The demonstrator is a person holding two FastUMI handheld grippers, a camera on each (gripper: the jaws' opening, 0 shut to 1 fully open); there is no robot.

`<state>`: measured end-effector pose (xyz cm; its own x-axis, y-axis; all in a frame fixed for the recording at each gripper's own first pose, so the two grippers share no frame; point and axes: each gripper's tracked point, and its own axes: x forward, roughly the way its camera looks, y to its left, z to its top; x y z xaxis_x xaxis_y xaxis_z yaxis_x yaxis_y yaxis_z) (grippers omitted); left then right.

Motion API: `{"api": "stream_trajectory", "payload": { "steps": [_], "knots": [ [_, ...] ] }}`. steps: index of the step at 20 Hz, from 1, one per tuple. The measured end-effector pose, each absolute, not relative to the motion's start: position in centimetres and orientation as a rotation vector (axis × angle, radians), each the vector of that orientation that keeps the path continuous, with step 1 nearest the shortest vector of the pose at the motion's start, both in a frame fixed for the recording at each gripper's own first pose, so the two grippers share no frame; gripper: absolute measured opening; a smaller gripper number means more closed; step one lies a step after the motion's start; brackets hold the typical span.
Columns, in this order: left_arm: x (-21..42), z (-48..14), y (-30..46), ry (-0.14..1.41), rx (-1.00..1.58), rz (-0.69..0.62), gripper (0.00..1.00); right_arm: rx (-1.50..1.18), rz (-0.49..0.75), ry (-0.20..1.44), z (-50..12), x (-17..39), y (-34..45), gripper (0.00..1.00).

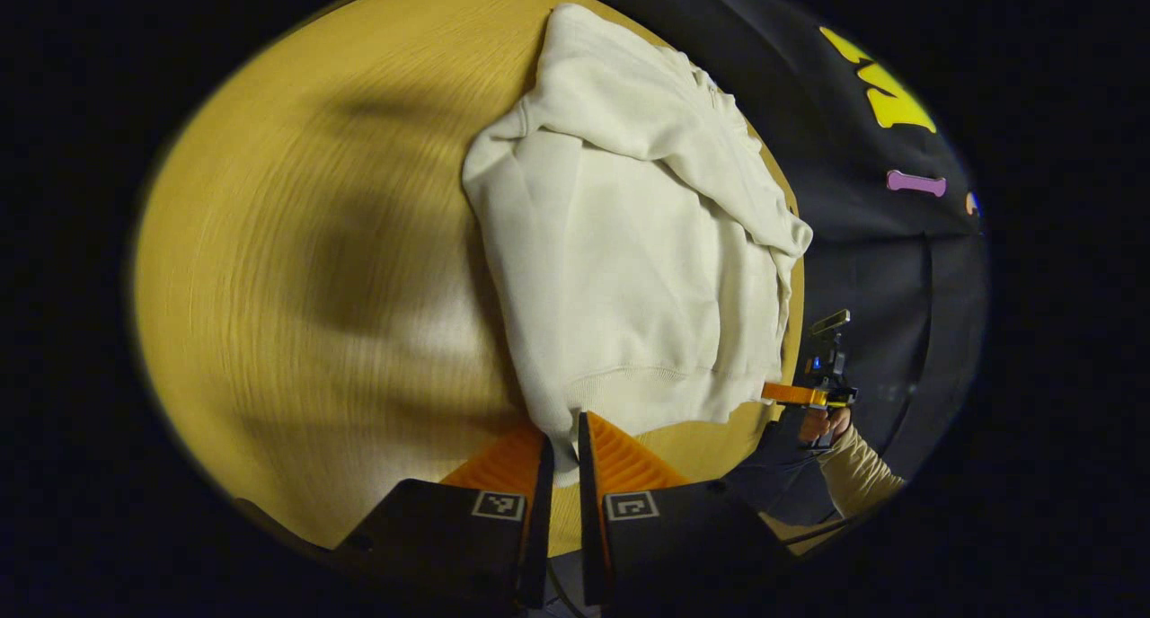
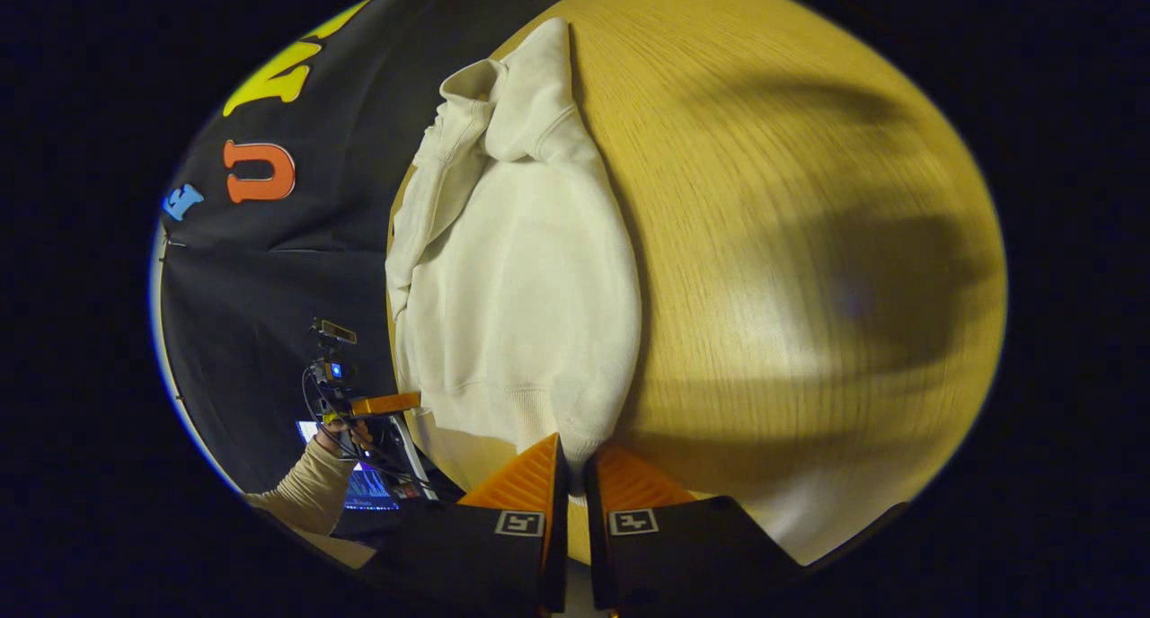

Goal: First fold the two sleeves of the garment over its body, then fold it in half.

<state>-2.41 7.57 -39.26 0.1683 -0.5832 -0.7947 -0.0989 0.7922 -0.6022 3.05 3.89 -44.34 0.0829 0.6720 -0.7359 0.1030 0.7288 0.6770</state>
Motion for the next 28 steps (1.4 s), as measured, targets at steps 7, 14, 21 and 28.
{"api": "stream_trajectory", "payload": {
  "steps": [7, 14, 21, 28],
  "knots": [
    [-2.5, -38.6, 6.9, 1.392, -0.609, -0.354, 0.04, 0.661, 0.362, 1.418, -44.4, 4.3, 3.3, 0.02],
    [-1.1, -33.9, 5.5, 1.313, -0.603, -0.364, 0.04, 0.690, 0.425, 1.344, -39.4, 4.9, 4.6, 0.02],
    [0.9, -27.1, 3.9, 1.222, -0.550, -0.433, 0.03, 0.661, 0.539, 1.219, -31.3, 7.5, 6.3, 0.02],
    [8.2, -20.4, 3.6, 1.116, -0.581, -0.456, 0.04, 0.606, 0.589, 1.104, -25.1, 14.7, 7.7, 0.02]
  ]
}}
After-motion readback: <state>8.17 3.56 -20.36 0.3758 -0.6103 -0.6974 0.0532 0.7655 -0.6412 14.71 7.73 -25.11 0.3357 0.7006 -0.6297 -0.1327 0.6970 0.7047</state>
